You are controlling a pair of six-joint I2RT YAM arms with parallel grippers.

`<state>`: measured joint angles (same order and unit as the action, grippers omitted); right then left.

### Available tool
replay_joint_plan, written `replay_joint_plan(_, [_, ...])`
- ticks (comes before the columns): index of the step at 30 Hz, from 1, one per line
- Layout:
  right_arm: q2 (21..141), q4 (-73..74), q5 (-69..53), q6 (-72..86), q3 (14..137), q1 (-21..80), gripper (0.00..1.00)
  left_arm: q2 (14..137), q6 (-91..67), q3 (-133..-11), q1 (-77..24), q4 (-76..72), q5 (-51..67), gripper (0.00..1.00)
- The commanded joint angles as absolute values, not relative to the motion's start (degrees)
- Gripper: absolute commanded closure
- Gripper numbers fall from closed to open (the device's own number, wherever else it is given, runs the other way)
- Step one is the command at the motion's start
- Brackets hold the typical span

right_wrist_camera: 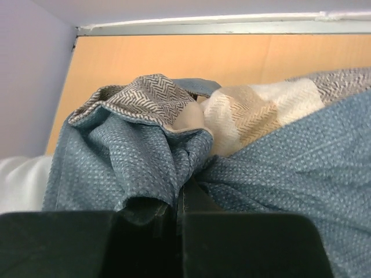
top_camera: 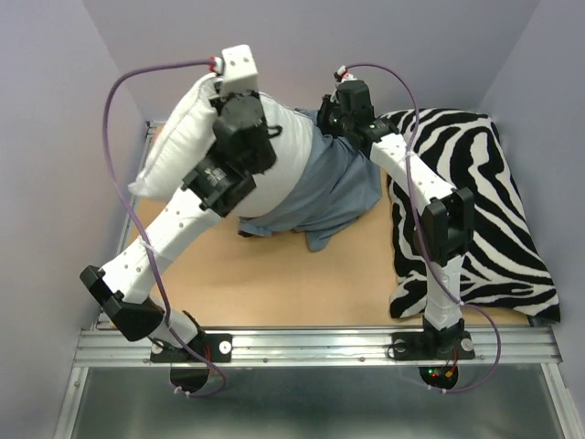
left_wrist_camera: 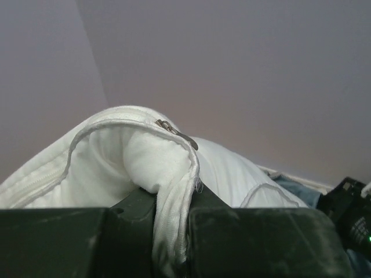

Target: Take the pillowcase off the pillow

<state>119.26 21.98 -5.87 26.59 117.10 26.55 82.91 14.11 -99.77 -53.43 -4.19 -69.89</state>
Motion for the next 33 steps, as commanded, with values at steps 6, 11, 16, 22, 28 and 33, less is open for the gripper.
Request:
replay_joint_plan(6, [118.81, 22.14, -12.47, 26.11, 114.51, 28.65, 0.94, 83.67, -26.17, -92.04, -21.46, 16.36, -21.71, 1.00])
replay_joint_plan(11, [119.80, 22.59, -11.87, 25.31, 113.91, 28.83, 0.63, 86.03, -32.60, -75.19, -11.80, 9.59, -16.01, 1.00])
replay_joint_plan(16, [113.13, 22.94, -4.84, 22.33, 113.47, 29.09, 0.21, 91.22, -34.80, -70.32, -9.76, 6.68, -16.00, 1.00])
replay_joint_plan(22, [103.20, 23.47, -0.63, 22.32, 105.24, 29.44, 0.18, 92.81, -34.98, -69.96, -7.66, 5.45, -15.21, 0.94])
replay_joint_plan(28, [87.49, 22.15, 5.60, 24.78, 89.49, 31.72, 0.17, 93.17, -33.49, -71.45, -6.68, 4.84, -13.10, 0.77])
replay_joint_plan(33, [77.88, 21.62, 7.81, 28.38, 73.96, 37.16, 0.17, 90.54, -31.29, -73.12, -6.86, 4.75, -12.22, 0.60])
